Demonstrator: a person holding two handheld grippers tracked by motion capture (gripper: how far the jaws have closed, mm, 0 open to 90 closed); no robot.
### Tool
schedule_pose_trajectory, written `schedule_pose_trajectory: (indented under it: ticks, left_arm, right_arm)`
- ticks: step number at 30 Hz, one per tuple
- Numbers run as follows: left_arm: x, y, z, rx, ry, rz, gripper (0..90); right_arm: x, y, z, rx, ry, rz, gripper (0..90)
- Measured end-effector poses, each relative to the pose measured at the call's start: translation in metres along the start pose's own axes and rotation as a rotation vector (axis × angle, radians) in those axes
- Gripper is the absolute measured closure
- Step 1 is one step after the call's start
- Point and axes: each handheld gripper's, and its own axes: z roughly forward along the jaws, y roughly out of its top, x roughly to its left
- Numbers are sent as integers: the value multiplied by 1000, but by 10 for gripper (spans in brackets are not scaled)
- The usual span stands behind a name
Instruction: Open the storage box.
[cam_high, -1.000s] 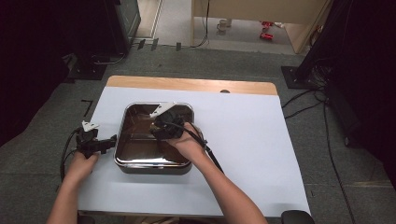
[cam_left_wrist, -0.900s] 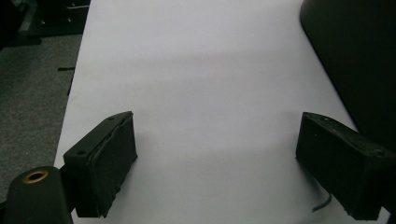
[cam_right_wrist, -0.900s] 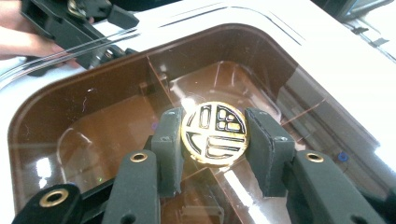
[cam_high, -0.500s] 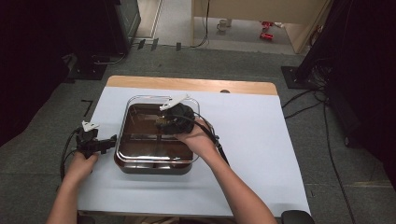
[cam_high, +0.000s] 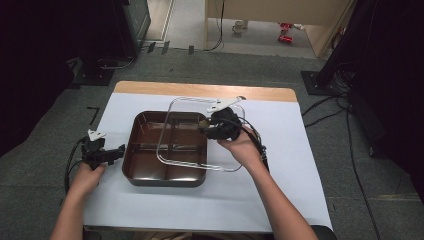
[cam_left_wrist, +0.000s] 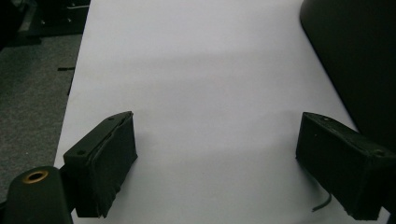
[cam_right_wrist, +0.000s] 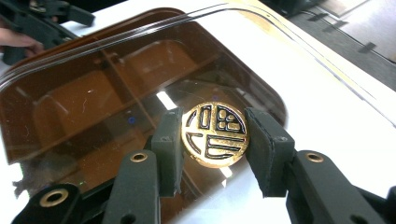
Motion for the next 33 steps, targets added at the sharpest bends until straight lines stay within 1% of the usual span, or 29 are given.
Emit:
schedule_pose_trajectory:
  ticks: [1, 2, 3, 5, 6, 10, 11, 12, 13, 16, 17, 18, 19, 20, 22, 23, 25, 26, 28, 29, 30, 33]
  left_arm:
    - [0, 0, 0, 0, 0, 0, 121]
    - [0, 0, 0, 0, 0, 0, 121]
    - [0, 0, 0, 0, 0, 0, 121]
    - [0, 0, 0, -1, 0, 0, 121]
    - [0, 0, 0, 0, 0, 0, 121]
    - [0, 0, 0, 0, 0, 0, 121]
    - [0, 0, 0, 0, 0, 0, 121]
    - [0, 0, 0, 0, 0, 0, 121]
    - [0, 0, 0, 0, 0, 1, 121]
    - [0, 0, 0, 0, 0, 1, 121]
    - [0, 0, 0, 0, 0, 0, 121]
    - [0, 0, 0, 0, 0, 0, 121]
    - [0, 0, 0, 0, 0, 0, 121]
    - [0, 0, 0, 0, 0, 0, 121]
    - [0, 0, 0, 0, 0, 0, 121]
    - [0, 0, 0, 1, -1, 0, 121]
    - [0, 0, 0, 1, 0, 0, 121]
    - [0, 0, 0, 1, 0, 0, 121]
    - [0, 0, 0, 1, -1, 0, 121]
    - [0, 0, 0, 1, 0, 0, 121]
    - [0, 0, 0, 1, 0, 0, 121]
    - [0, 0, 0, 1, 0, 1, 121]
  right_arm:
    - [-4, -3, -3, -2, -7, 10, 588]
    - [-4, -3, -3, -2, -7, 10, 588]
    - [-7, -5, -5, -1, -13, 16, 588]
    - [-20, -14, -14, 2, -41, 45, 588]
    - [-23, -17, -16, 1, -49, 44, 588]
    - [-40, -29, -24, 6, -84, 74, 588]
    - [-40, -29, -24, 6, -84, 74, 588]
    - [-49, -36, -28, 10, -99, 93, 588]
    - [-53, -39, -30, 11, -108, 97, 588]
    - [-63, -48, -36, 21, -133, 114, 588]
    - [-63, -48, -36, 21, -133, 114, 588]
    - [-70, -55, -39, 25, -152, 126, 588]
    - [-73, -57, -40, 26, -160, 125, 588]
    - [-73, -57, -40, 26, -160, 125, 588]
    - [-81, -64, -43, 31, -176, 144, 588]
    - [-88, -70, -46, 38, -187, 160, 588]
    - [-94, -74, -47, 43, -203, 173, 588]
    - [-94, -74, -47, 43, -203, 173, 588]
    - [-101, -80, -48, 44, -219, 187, 588]
    - [-108, -86, -49, 46, -235, 203, 588]
    - [-108, -86, -49, 46, -235, 203, 588]
    - [-120, -97, -47, 47, -263, 233, 588]
